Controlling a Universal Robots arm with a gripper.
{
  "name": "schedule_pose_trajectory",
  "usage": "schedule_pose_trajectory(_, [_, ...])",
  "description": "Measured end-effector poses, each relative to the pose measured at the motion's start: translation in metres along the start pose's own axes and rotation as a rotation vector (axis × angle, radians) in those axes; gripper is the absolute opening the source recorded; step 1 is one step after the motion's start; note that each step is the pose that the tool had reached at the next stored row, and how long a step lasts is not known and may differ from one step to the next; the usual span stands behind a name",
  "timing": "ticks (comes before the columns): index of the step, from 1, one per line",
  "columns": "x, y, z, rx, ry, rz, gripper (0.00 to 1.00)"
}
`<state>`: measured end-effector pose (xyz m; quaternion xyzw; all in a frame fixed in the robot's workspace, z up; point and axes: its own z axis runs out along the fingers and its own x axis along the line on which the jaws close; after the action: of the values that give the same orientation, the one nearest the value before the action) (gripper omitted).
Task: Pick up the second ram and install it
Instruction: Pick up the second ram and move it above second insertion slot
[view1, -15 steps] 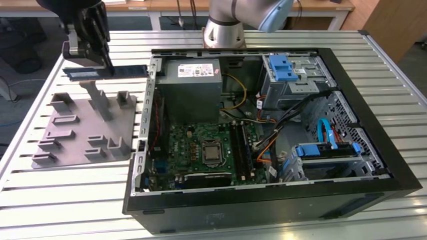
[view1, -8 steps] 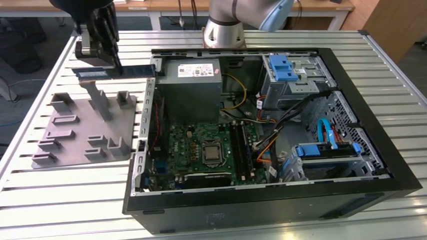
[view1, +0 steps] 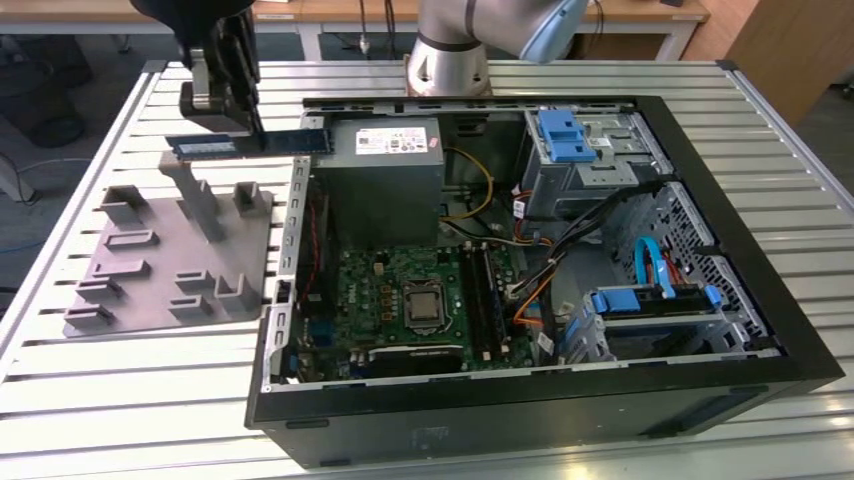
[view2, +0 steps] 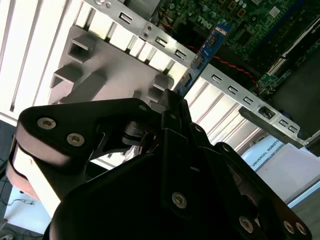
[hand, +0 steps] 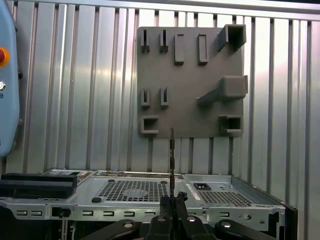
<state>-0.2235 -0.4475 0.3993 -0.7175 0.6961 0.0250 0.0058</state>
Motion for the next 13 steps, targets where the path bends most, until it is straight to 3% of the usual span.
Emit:
schedule_pose_trajectory(11, [0.0006, -0.0206, -0.0006, 0.0000, 0.0000, 0.000, 0.14])
schedule_pose_trajectory(13, [0.0009, -0.0290, -0.0009, -0.0001, 0.0001, 0.000, 0.14])
